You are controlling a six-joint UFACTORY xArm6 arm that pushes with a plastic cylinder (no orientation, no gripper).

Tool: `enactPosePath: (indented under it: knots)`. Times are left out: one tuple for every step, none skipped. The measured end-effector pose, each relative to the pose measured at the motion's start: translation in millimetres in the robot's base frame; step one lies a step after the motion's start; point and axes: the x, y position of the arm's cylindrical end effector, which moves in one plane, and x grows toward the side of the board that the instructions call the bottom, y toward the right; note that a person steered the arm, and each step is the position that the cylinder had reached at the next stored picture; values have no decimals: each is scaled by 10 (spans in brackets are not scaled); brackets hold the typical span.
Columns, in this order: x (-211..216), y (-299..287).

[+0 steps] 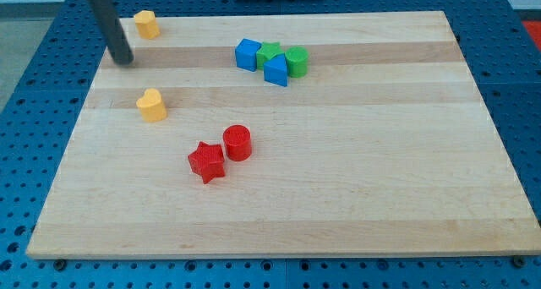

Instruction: Push the yellow heart into the yellow hexagon

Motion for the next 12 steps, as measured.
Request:
enactPosePath:
  knots:
    - [1033, 57]
    - [1793, 473]
    - [1558, 979]
    - [1031, 1009]
    - [678, 966]
    - [489, 843]
    - [809, 1119]
    - [1067, 991]
    - [849, 644]
    - [552, 480]
    - [254, 306]
    - [372, 282]
